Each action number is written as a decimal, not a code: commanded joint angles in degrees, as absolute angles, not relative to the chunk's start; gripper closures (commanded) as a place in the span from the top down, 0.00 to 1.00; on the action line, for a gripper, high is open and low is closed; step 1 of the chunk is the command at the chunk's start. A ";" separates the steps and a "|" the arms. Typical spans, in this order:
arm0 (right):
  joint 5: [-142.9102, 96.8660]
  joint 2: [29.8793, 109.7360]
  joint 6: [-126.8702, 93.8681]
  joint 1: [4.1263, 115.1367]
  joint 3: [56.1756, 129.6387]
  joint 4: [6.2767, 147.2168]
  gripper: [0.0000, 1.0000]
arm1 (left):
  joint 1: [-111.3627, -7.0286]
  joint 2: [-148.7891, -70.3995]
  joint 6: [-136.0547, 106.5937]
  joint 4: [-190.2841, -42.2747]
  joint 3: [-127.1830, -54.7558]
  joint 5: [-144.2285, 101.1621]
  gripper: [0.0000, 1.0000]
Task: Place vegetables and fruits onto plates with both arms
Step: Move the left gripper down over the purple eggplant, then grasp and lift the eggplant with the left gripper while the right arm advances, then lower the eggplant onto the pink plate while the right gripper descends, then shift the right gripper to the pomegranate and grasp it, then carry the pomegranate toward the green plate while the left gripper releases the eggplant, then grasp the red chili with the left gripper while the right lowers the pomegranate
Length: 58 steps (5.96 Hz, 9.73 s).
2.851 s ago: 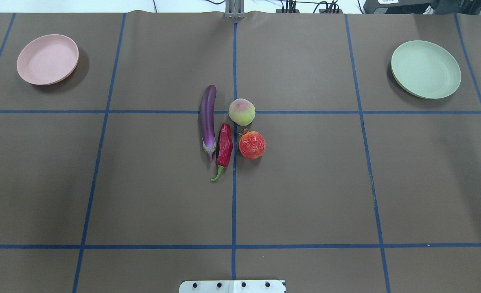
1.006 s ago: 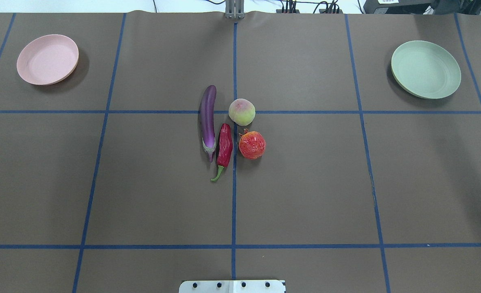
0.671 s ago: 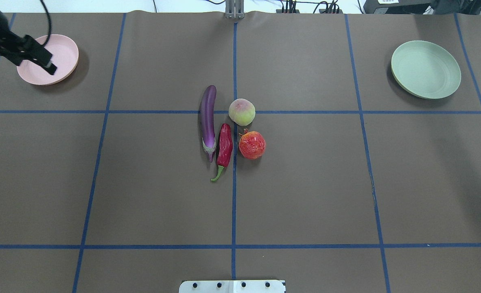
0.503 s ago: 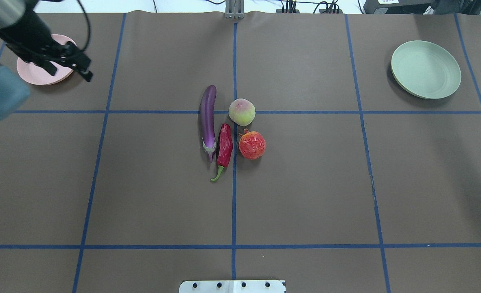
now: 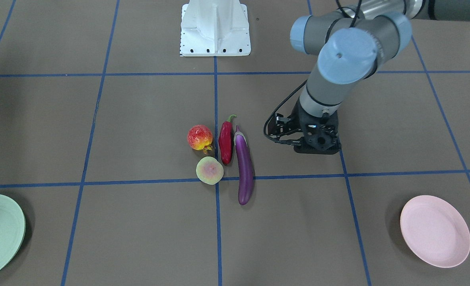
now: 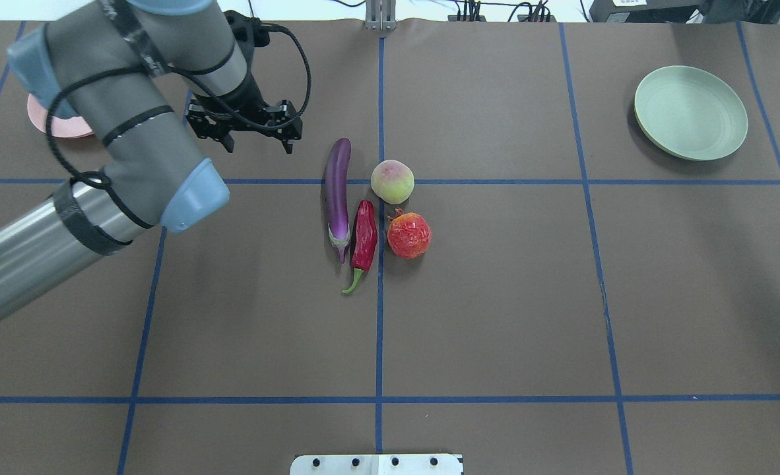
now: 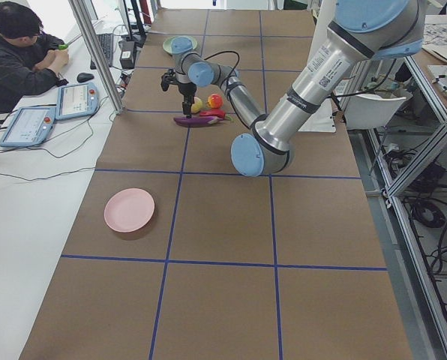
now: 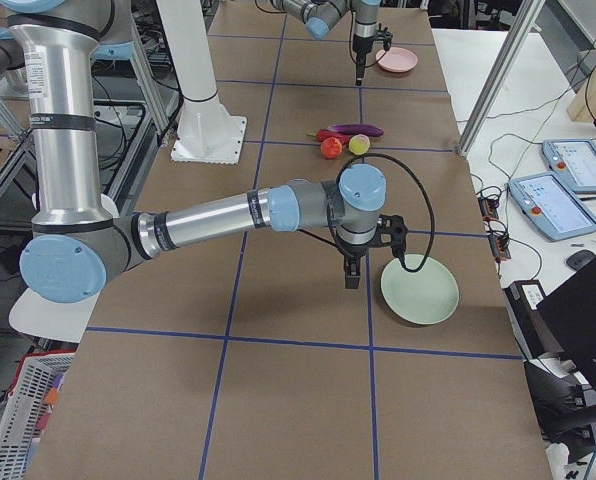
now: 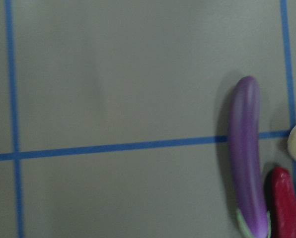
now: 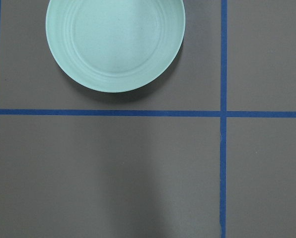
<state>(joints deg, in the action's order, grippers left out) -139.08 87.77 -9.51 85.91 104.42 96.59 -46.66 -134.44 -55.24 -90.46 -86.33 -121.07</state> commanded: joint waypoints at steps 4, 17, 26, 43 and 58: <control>-143.09 80.95 -19.67 82.99 107.30 96.77 1.00 | -40.88 -141.85 -63.37 -107.31 -66.11 -113.57 0.99; -137.03 64.55 -43.65 60.14 110.93 96.86 1.00 | -51.47 -139.67 -57.44 -98.93 -68.10 -120.84 0.00; -108.72 43.77 -59.68 35.69 86.58 86.75 1.00 | -65.57 -135.79 -27.51 -102.68 -47.07 -104.77 0.00; -116.87 43.93 -59.44 44.08 95.07 102.80 0.00 | -60.31 -134.47 -38.82 -92.98 -71.28 -123.63 1.00; -118.83 63.63 -6.33 70.84 69.82 80.64 0.00 | -31.29 -141.68 -69.60 -102.22 -72.16 -115.40 0.05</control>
<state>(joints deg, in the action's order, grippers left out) -118.83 63.44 -6.32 70.84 72.41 83.43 -31.33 -141.63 -68.75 -102.32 -72.13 -115.40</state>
